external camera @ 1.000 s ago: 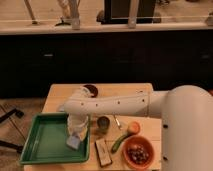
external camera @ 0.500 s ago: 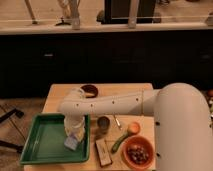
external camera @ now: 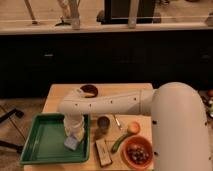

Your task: Wipe tray with sponge

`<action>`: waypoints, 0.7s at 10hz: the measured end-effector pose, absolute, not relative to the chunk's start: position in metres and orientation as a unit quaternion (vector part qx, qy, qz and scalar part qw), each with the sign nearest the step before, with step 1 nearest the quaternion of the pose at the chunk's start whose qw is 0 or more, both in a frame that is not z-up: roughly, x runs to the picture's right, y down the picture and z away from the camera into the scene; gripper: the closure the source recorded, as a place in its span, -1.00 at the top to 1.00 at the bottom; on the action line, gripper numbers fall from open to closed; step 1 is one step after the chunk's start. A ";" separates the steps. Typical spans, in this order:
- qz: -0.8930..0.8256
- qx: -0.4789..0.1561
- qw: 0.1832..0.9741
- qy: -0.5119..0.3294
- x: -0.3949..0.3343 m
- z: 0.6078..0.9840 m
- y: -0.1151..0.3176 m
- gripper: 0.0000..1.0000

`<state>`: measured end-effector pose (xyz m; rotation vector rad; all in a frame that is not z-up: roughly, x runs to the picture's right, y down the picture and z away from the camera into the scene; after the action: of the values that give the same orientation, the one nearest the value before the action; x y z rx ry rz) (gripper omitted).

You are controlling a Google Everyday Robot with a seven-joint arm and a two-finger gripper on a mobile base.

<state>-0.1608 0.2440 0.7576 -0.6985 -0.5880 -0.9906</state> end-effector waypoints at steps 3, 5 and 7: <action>-0.453 -0.326 0.788 -0.258 -0.158 0.773 0.247 -0.99; -0.461 -0.329 0.790 -0.236 -0.159 0.777 0.248 -0.99; -0.475 -0.333 0.784 -0.221 -0.165 0.777 0.249 -0.99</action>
<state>-0.1655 0.2495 0.7775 -0.7189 -0.4765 -1.0249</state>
